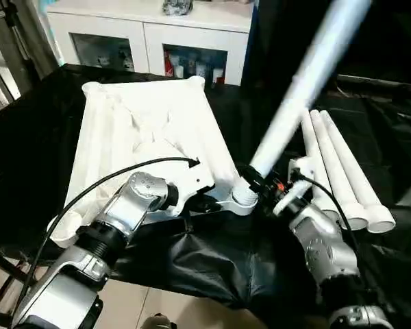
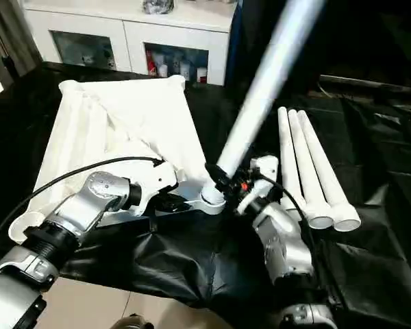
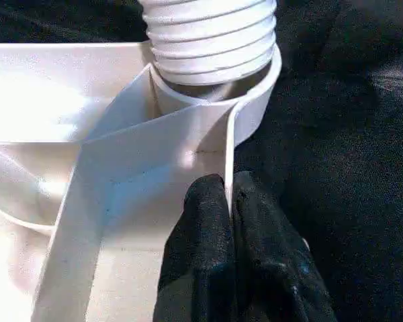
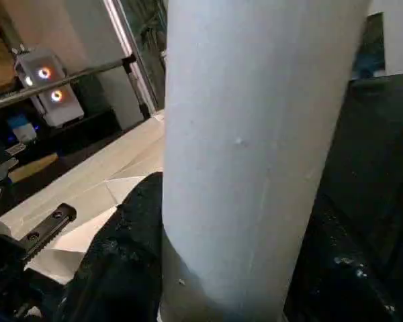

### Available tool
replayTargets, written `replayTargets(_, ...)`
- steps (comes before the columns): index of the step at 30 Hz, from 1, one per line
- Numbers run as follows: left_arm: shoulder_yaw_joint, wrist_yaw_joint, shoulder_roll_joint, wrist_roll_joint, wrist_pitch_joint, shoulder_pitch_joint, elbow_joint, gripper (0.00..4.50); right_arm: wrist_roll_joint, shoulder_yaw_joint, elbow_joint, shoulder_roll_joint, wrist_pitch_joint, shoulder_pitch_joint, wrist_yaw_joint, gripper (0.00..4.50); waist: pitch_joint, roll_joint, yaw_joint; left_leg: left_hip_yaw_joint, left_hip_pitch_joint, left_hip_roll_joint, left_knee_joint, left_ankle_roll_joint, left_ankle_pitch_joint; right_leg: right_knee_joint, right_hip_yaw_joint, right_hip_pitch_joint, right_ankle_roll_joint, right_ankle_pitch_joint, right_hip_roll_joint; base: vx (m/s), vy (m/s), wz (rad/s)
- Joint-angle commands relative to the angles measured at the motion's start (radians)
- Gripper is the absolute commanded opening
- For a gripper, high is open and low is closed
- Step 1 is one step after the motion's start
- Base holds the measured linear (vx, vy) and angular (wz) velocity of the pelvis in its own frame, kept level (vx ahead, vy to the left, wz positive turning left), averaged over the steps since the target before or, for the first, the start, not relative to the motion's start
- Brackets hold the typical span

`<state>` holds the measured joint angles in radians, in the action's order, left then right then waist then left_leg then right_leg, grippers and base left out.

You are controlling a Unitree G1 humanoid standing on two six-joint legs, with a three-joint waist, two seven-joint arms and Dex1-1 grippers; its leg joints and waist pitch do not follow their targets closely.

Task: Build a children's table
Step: Insert table leg to table base

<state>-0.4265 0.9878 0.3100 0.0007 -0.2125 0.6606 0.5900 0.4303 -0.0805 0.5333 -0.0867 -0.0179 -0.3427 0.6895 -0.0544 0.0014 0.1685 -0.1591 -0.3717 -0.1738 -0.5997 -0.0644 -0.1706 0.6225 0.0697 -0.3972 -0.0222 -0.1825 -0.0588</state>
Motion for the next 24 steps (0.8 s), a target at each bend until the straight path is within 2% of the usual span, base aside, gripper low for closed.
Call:
replayTargets(1,0.069,-0.039,0.013,-0.001,0.017,0.044,-0.006,0.0,-0.039,-0.035,0.108,-0.022,0.028,0.062,-0.048,1.91,0.062,0.014,0.0,0.027,0.017,-0.061,0.088,-0.009,-0.362,-0.095,-0.054,0.039,-0.172,-0.369,-0.107,0.0,0.0,0.0)
replayTargets(2,0.069,-0.039,0.012,0.0,0.019,0.046,-0.002,0.0,-0.048,-0.031,0.108,-0.021,0.002,0.068,-0.057,1.91,0.062,0.018,0.0,0.028,0.018,-0.061,0.088,-0.011,-0.37,-0.097,-0.055,0.038,-0.17,-0.38,-0.108,0.0,0.0,0.0)
replayTargets(5,0.07,-0.04,0.01,0.002,0.023,0.053,0.009,0.0,-0.058,-0.026,0.093,-0.024,-0.021,0.075,-0.07,1.91,0.061,0.015,0.0,0.028,0.019,-0.06,0.089,-0.012,-0.383,-0.102,-0.055,0.036,-0.161,-0.411,-0.109,0.0,0.0,0.0)
replayTargets(13,0.071,-0.047,0.008,0.003,0.029,0.058,0.019,0.0,-0.119,0.016,0.039,-0.058,-0.042,0.101,-0.072,1.91,0.06,0.014,-0.001,0.028,0.017,-0.061,0.093,-0.008,-0.377,-0.102,-0.056,0.036,-0.159,-0.4,-0.109,0.0,0.0,0.0)
replayTargets(18,0.071,-0.05,0.005,0.005,0.035,0.056,0.025,0.0,-0.192,0.057,-0.002,-0.102,-0.076,0.117,-0.083,1.91,0.061,0.011,-0.001,0.026,0.017,-0.062,0.094,-0.004,-0.358,-0.103,-0.057,0.037,-0.154,-0.385,-0.108,0.0,0.0,0.0)
replayTargets(24,0.068,-0.05,0.002,0.008,0.042,0.055,0.031,0.0,-0.207,0.074,-0.001,-0.118,-0.09,0.11,-0.072,1.91,0.061,0.008,-0.003,0.023,0.014,-0.06,0.095,0.01,-0.333,-0.103,-0.057,0.041,-0.157,-0.355,-0.107,0.0,0.0,0.0)
